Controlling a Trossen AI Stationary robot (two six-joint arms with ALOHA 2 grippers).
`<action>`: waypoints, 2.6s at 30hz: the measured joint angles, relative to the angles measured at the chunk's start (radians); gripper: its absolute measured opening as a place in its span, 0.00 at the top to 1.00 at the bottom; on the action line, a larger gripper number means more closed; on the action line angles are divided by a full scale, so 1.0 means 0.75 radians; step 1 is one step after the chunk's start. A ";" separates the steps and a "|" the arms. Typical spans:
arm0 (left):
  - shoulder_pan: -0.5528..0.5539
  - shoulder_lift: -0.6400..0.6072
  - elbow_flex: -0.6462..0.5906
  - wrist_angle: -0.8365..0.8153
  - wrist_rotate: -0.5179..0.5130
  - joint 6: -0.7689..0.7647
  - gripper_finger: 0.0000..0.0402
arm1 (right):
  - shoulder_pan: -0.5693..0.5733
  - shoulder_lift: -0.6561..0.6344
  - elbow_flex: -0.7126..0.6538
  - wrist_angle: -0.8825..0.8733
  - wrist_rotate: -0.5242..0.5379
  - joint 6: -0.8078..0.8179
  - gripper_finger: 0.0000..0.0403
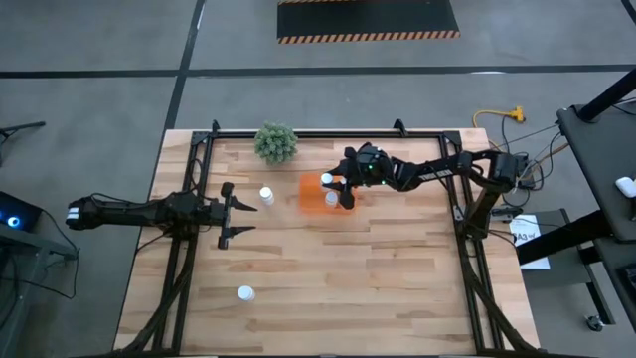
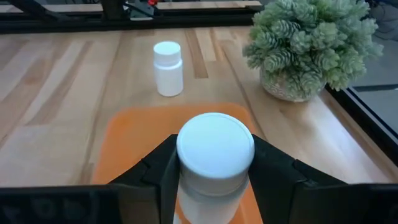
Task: Pick and place pill bottles into a basket
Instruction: Put the white pill bottle into the orange bin
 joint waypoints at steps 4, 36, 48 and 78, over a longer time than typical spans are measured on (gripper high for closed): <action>0.000 0.000 0.000 -0.001 -0.001 0.000 0.46 | -0.006 0.000 -0.014 0.000 0.010 -0.001 0.64; 0.000 0.001 0.000 -0.001 -0.001 0.000 0.46 | -0.047 0.079 -0.044 0.068 0.016 0.035 0.64; 0.000 0.001 0.000 0.000 0.000 0.000 0.46 | -0.049 0.080 -0.045 0.062 0.055 0.064 0.45; 0.001 0.001 0.000 -0.001 0.000 0.000 0.46 | 0.032 0.093 0.144 0.061 -0.027 0.080 0.46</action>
